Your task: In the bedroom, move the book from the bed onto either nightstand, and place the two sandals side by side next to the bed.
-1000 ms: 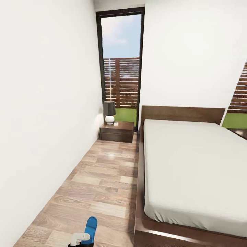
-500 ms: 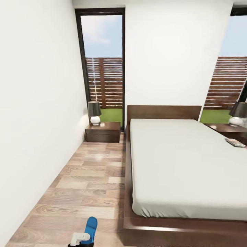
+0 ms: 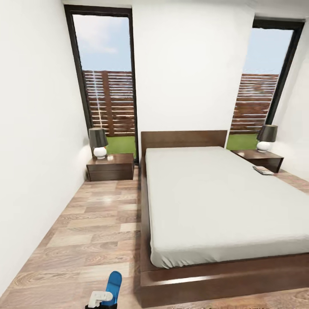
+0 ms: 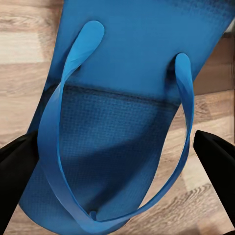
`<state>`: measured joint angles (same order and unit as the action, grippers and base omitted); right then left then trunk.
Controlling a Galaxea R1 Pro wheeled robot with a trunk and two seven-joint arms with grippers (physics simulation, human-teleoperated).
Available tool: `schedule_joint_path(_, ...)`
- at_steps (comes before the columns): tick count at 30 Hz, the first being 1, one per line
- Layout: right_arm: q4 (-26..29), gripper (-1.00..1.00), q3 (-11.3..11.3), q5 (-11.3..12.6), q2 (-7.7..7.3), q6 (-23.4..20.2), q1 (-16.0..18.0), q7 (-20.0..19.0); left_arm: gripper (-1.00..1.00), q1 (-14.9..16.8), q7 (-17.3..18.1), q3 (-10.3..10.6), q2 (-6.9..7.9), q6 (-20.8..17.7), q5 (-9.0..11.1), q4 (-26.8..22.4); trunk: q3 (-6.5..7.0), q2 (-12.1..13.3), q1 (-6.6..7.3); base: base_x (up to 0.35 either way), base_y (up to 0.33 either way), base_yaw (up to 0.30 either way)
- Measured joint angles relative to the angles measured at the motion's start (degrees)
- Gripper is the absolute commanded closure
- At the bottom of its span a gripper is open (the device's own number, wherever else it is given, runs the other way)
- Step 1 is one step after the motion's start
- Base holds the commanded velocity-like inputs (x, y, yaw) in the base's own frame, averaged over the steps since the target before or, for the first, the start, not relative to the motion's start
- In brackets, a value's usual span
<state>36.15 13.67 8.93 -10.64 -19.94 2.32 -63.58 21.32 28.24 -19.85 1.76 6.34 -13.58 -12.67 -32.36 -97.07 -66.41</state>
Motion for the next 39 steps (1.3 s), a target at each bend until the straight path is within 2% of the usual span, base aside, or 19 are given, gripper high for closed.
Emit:
schedule_joint_path(21, 0.0, -1.00, 0.0, 0.0, -0.09, 0.0, 0.0, -0.1, 1.00, 0.0, 0.0, 0.0, 0.00, 0.0, 0.0, 0.0, 0.00, 0.0, 0.00, 0.000, 0.000, -0.277)
schedule_joint_path(39, 0.0, -1.00, 0.0, 0.0, -0.08, 0.0, 0.0, -0.1, 1.00, 0.0, 0.0, 0.0, 0.00, 0.0, 0.0, 0.0, 0.00, 0.0, 0.00, 0.000, 0.000, -0.032)
